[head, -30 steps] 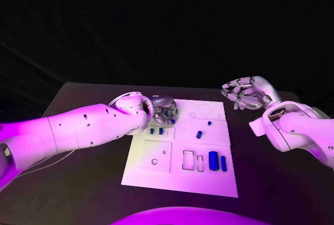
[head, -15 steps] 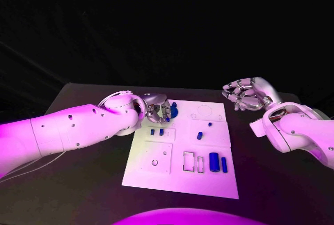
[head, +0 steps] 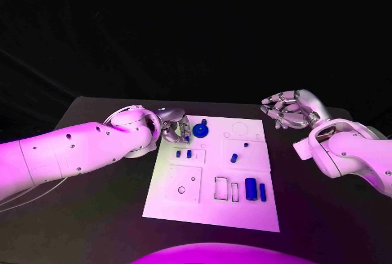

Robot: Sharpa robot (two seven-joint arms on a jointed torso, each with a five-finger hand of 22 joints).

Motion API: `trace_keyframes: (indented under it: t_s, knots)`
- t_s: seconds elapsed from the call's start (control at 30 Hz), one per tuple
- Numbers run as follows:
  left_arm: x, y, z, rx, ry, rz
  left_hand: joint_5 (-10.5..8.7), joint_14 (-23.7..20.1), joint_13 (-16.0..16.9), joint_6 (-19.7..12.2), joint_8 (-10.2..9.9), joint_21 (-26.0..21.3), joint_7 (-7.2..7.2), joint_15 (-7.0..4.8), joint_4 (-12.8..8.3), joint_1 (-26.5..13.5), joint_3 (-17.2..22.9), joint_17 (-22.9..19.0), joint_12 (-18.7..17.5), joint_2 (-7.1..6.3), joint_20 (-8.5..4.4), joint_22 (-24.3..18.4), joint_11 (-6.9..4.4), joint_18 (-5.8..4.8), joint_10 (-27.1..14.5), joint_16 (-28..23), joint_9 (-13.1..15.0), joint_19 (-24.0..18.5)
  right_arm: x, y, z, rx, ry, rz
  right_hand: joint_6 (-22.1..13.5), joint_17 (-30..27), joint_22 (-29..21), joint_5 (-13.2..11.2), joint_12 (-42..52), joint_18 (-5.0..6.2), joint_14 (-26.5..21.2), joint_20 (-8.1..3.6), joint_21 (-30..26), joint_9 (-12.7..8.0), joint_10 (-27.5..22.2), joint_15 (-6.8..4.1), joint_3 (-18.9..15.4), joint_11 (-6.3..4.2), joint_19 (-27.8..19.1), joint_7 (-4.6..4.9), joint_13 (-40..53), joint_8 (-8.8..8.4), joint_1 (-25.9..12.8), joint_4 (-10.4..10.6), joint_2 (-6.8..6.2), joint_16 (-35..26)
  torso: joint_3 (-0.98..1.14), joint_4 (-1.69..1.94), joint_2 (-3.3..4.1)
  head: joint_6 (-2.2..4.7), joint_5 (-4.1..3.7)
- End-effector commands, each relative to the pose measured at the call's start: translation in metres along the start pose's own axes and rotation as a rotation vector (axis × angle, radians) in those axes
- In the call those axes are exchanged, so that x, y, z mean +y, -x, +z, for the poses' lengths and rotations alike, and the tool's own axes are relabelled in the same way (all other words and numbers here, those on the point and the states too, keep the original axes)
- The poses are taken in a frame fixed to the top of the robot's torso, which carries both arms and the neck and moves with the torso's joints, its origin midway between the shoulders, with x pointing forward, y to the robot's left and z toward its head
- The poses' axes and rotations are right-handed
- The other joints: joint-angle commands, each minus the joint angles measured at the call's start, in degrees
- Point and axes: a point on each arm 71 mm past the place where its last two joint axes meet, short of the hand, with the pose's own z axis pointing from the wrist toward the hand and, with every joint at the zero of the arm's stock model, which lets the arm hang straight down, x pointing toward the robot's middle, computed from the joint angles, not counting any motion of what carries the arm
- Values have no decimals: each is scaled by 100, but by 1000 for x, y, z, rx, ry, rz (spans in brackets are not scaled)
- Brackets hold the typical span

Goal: Assemble the parts on the task board

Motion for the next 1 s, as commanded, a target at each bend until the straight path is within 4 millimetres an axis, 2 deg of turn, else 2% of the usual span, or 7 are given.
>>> trace_keyframes:
  t_s: [0.03,0.17,0.5,0.77,1.0]
  knots:
    - [2,0,-1,17,13,-14,18,30,-6,39,-19,30,-5,-11,-2,-56,23,-12,-38,-13,-9,6,9,-116,34,15,-5,35,1,-1,0,10,12,-6,-27,8,8,29,20,53,-7,3,-12,8,-29,1,38,-9,-23,14,-7,34,63,6,-2,5,-1,-3,2,-3,11]
    - [5,0,-2,20,21,-16,18,30,-6,39,-19,30,-5,-11,-2,-56,23,-12,-38,-13,-9,6,9,-116,34,15,-5,35,0,-1,0,9,12,-6,-27,8,8,29,20,53,-7,3,-12,8,-29,1,38,-9,-23,14,-7,34,63,6,-2,5,3,5,-1,-20,1]
    - [6,-1,-1,27,22,-19,18,30,-6,39,-20,30,-5,-11,-2,-57,24,-13,-39,-14,-9,6,8,-116,35,14,-5,35,1,-1,0,11,13,-5,-24,10,2,30,27,55,-6,4,-25,10,-29,1,37,-9,-25,14,-9,42,58,9,-4,1,6,-14,2,-24,17]
    - [5,-1,2,28,21,-21,18,29,-8,42,-24,29,-7,-12,-5,-61,26,-19,-44,-17,-9,5,7,-116,38,12,-6,34,1,-2,0,12,14,-4,-24,10,2,30,27,55,-6,4,-25,10,-29,1,37,-9,-25,14,-9,42,58,9,-4,1,11,-7,1,-22,25]
    - [4,-3,4,38,21,-20,19,29,-9,43,-28,29,-8,-12,-8,-62,31,-21,-50,-16,-9,5,6,-116,40,11,-7,34,1,-2,0,12,13,-4,-24,10,2,30,27,55,-6,4,-25,10,-29,1,37,-9,-25,14,-9,42,58,9,-4,1,8,-11,-2,-26,30]
